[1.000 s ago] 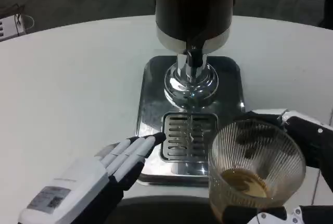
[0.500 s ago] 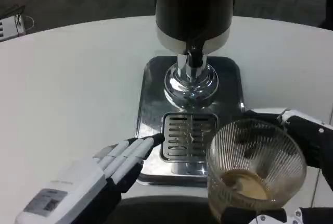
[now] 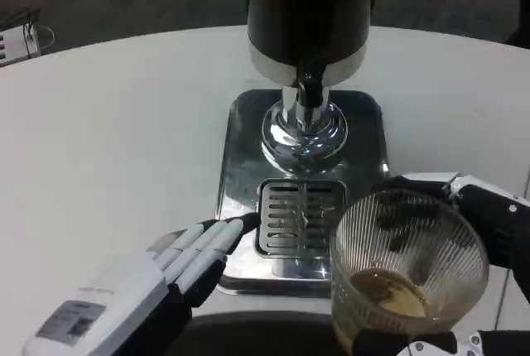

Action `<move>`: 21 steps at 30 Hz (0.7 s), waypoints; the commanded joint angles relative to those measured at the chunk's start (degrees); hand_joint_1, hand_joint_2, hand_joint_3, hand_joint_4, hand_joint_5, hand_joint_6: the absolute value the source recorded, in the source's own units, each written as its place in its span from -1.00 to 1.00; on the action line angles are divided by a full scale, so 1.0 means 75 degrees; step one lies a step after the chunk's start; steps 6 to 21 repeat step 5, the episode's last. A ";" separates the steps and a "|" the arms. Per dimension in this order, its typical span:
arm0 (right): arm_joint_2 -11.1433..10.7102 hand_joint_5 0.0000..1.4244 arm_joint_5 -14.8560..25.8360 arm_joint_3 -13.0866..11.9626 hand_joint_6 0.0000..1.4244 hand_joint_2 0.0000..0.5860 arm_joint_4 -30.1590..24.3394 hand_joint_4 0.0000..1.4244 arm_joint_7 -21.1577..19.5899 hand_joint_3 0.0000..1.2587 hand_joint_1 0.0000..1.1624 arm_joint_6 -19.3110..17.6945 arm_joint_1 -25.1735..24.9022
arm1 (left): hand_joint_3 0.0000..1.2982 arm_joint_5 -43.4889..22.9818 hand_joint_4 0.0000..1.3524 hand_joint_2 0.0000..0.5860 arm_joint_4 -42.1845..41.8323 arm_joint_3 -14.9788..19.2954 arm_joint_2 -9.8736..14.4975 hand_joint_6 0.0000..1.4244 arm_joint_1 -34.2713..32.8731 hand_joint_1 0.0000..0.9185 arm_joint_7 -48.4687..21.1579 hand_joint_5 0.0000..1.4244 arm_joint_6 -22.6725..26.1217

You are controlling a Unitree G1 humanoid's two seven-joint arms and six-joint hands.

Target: Grasp the cup under the faucet to collect the drink, then remove the cup.

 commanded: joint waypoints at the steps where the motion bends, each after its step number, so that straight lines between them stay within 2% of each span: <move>1: 0.0042 1.00 0.0053 -0.0026 1.00 -0.39 -0.0180 0.74 -0.0054 0.65 0.58 -0.0258 -0.0053 | -1.00 -0.0039 -1.00 -0.82 -0.0036 0.0000 0.0013 -0.96 0.0050 -1.00 -0.0101 -1.00 0.0008; 21: 0.0032 1.00 0.0067 -0.0047 1.00 -0.39 -0.0157 0.74 -0.0046 0.65 0.57 -0.0232 -0.0097 | -1.00 -0.0048 -1.00 -0.82 0.0005 -0.0007 0.0018 -0.96 0.0024 -1.00 -0.0110 -1.00 -0.0008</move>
